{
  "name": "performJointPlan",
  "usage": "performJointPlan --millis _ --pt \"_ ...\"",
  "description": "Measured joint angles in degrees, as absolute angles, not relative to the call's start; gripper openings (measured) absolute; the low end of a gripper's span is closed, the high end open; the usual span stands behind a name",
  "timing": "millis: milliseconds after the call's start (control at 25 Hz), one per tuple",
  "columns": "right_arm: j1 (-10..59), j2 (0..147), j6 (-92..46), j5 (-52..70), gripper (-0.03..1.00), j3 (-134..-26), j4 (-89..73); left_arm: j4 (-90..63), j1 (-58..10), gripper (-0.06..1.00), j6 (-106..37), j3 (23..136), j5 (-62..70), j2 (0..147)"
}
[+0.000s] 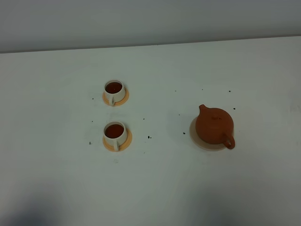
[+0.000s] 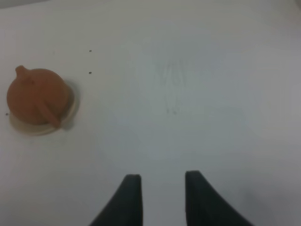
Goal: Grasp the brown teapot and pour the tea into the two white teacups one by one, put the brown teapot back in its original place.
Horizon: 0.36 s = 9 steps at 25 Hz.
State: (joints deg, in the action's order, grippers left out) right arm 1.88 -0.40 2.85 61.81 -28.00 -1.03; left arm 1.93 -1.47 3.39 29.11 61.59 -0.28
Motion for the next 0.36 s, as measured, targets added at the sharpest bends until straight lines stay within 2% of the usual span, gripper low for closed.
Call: performJointPlan --millis 360 --pt "1.9 -0.4 2.8 61.8 0.24 -28.0 -1.0 1.9 -1.5 0.39 3.4 29.1 61.6 -0.3"
